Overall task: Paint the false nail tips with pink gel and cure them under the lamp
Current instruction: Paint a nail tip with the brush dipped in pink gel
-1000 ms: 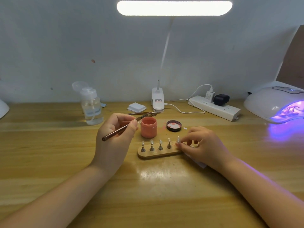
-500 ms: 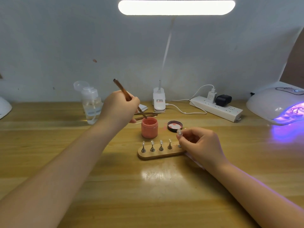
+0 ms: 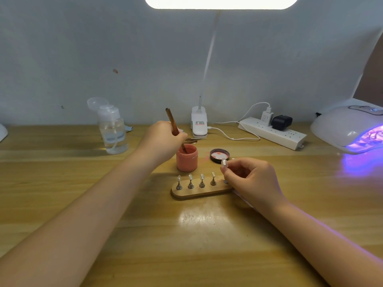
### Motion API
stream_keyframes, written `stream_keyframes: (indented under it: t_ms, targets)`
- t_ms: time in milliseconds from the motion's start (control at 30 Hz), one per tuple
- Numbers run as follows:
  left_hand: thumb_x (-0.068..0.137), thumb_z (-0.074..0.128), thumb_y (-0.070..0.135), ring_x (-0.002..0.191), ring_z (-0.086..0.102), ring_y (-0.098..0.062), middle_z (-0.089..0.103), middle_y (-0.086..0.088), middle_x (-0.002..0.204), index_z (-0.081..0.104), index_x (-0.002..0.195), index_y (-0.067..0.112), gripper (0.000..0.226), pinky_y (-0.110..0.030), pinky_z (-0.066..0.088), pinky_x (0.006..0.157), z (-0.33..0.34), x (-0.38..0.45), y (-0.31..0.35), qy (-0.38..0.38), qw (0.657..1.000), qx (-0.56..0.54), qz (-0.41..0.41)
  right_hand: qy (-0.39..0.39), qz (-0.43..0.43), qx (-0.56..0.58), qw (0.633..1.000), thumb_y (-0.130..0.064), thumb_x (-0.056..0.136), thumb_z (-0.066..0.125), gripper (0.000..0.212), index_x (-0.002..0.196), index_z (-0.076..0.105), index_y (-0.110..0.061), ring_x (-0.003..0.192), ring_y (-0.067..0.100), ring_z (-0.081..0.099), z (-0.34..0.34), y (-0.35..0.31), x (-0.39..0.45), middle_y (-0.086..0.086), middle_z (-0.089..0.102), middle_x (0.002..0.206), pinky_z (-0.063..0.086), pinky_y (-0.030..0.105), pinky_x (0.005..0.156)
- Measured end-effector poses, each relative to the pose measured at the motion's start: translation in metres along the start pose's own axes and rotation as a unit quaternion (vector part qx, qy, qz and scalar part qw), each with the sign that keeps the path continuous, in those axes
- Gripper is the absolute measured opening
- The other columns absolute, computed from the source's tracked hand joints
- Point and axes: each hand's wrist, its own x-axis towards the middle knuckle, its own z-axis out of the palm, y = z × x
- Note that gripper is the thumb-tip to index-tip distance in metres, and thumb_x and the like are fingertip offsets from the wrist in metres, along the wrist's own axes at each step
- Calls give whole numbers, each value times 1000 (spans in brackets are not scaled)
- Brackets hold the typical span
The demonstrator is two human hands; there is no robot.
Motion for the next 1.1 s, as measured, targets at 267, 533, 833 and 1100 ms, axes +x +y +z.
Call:
stream_keyframes:
  t_ms: [267,533,833,1100]
  targets:
    - [95,56,30,72,60,-13,67,-1,78,69,88,12,23,-26,44,60,-2,2,-2,54,997,-49,7,2,15,10,1000,-17,81,74,7,80,73,-24,68,14,67,-1,-3,-1,-4,71,71,57,44,69]
    - [96,55,31,80,64,-20,69,-6,84,65,81,16,24,-38,52,74,3,0,-4,8,1000,-2,-6,7,9,10,1000,-19,83,72,12,83,71,-31,70,13,66,-3,-3,-1,-6,71,74,57,38,69]
    - [94,49,17,51,50,-12,69,-3,68,66,85,9,21,-22,42,44,-12,2,-8,50,945,-281,-160,21,18,31,999,-16,83,72,11,89,73,-24,69,4,66,-3,-2,-1,-8,71,76,55,18,65]
    - [92,47,14,44,51,-6,65,0,56,69,88,7,23,-17,46,42,-19,-5,-8,18,865,-455,-211,32,13,36,999,-16,81,74,13,80,73,-29,66,8,65,0,-3,-2,-7,71,72,54,24,65]
